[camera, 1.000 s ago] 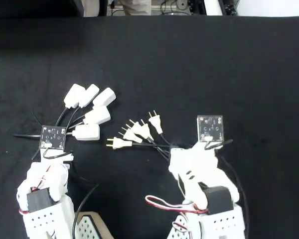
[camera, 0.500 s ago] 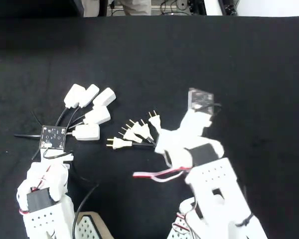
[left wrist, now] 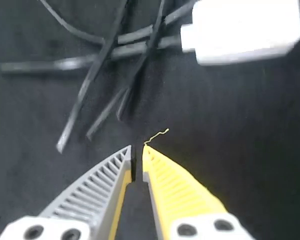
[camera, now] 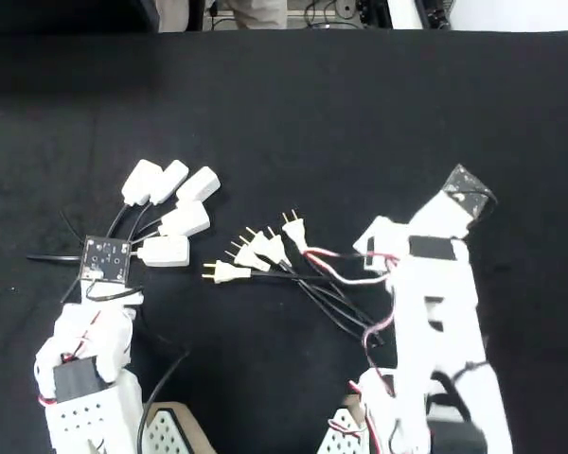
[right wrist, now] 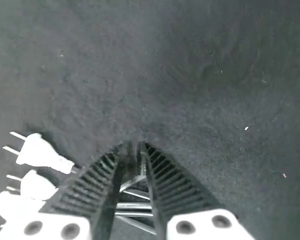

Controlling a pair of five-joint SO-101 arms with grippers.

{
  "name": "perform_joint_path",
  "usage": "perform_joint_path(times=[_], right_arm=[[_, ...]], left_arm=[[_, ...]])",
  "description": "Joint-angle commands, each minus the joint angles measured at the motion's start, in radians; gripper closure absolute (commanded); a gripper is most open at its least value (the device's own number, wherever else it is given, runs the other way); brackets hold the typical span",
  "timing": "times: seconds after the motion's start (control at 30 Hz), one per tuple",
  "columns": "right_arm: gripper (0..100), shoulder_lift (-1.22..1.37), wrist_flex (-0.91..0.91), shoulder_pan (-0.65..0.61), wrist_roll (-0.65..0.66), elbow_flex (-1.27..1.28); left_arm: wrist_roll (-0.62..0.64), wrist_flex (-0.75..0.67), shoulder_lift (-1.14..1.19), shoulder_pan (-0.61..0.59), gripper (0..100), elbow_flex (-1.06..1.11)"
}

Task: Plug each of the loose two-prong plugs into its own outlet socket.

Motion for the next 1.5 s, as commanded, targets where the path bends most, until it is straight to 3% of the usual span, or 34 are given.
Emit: perform_joint_path(times=[0.0,0.13,0.23,0.33,0.5,0.63,0.83,1.1,1.27,1.47], right_arm=[[96.9,0.090,-0.011,0.014,-0.012,-0.088],[96.9,0.185,-0.006,0.020,-0.005,-0.139],[96.9,0.223,-0.006,0.043,-0.003,-0.166],[96.9,0.239,-0.009,0.051,-0.003,-0.173],[96.9,0.245,-0.009,0.049,-0.003,-0.173],[96.9,0.245,-0.009,0.049,-0.003,-0.171],[96.9,0.245,-0.009,0.051,-0.003,-0.170],[96.9,0.245,-0.005,0.049,0.015,-0.166],[97.0,0.245,-0.008,0.048,0.066,-0.166],[97.0,0.246,-0.011,0.048,0.066,-0.166]], left_arm=[[-0.049,-0.209,-0.006,0.056,94,-0.019],[-0.206,-0.183,-0.005,0.283,93,-0.073],[-0.230,-0.101,-0.005,0.473,90,-0.105],[-0.265,-0.074,-0.005,0.544,90,-0.124],[-0.390,-0.092,-0.003,0.544,90,-0.113],[-0.460,-0.155,0.069,0.472,90,-0.151],[-0.482,-0.298,0.554,0.387,80,-0.401],[-0.736,-0.054,1.421,0.349,75,-0.977],[-0.865,-0.003,1.628,0.305,75,-1.194],[-0.974,-0.021,1.735,0.305,75,-1.305]])
